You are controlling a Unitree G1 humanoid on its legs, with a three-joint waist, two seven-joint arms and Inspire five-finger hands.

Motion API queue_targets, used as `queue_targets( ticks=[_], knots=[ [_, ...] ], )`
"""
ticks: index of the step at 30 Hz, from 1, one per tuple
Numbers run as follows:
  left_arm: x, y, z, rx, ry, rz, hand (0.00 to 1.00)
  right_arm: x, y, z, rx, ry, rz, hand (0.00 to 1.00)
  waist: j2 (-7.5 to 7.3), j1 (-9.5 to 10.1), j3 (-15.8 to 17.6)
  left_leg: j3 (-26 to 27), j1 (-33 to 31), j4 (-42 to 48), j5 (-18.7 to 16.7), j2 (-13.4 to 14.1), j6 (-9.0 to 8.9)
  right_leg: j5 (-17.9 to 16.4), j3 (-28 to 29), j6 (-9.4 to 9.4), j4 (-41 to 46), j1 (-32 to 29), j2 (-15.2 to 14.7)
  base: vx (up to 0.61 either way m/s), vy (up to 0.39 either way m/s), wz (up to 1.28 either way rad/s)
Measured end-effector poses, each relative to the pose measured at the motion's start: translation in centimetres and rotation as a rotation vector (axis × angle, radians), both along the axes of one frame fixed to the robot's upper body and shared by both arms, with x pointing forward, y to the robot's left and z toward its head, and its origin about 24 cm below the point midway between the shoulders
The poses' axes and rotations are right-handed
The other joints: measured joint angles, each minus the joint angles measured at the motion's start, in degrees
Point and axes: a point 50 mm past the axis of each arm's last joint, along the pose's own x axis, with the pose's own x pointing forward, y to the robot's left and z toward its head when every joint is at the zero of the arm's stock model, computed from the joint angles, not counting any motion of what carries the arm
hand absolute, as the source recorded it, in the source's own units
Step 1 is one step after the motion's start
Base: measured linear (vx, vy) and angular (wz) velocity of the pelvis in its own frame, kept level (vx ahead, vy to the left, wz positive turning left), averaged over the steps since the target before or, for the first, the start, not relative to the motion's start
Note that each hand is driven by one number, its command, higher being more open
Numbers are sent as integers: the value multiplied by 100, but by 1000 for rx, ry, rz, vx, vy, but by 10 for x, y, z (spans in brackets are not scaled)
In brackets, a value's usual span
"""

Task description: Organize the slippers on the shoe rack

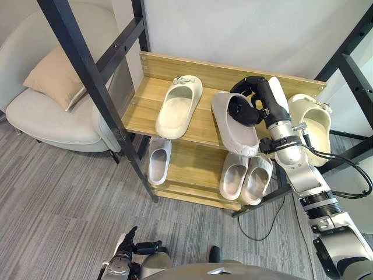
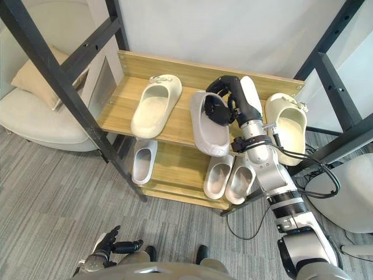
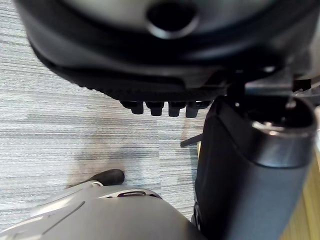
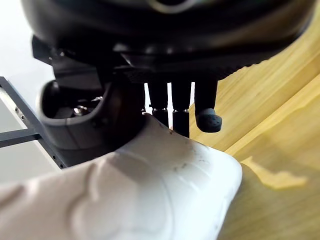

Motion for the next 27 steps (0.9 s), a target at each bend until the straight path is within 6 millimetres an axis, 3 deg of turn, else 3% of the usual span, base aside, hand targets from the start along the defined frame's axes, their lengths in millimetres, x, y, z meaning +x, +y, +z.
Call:
queue_targets(
  ticks=[5,7,12,15,17,22,27],
  knots=[
    [-1,0,0,-5,2,2,100,-17,7,2,9,-32,45,0,2,-88,0,9,15,0,0,-1,1,14,3,12,3,12,-8,0,0,-1],
    [-1,1,0,-5,5,2,100,-24,12,12,18,-82,72,0,4,-137,-1,30,44,0,-4,-2,7,15,18,12,4,29,-12,-2,0,-6],
    [-3,0,-1,-8,16,1,100,-55,28,63,54,-349,195,0,44,-201,-21,77,134,-8,-23,2,-1,15,54,12,33,78,-13,-16,2,-4],
    [-3,-1,-2,-11,21,-2,100,-72,40,78,104,-445,303,0,81,-204,-42,94,159,-8,-23,0,-1,15,60,12,52,83,-16,-7,2,-3],
    [-5,-3,-3,-13,31,-8,100,-90,58,87,193,-494,457,0,125,-202,-109,127,188,-9,-23,-1,-1,15,75,12,57,93,-20,-13,3,-7],
    [-8,-6,-5,-17,49,-27,100,-104,93,76,277,-404,707,0,191,-195,-277,154,202,-1,-22,-2,-1,11,91,8,58,101,-25,-17,-2,-4],
    [-9,-7,-5,-18,56,-34,100,-114,128,54,356,-177,975,0,218,-156,-324,115,218,2,-9,-11,0,-1,48,-1,57,144,-35,-8,-1,2]
  ],
)
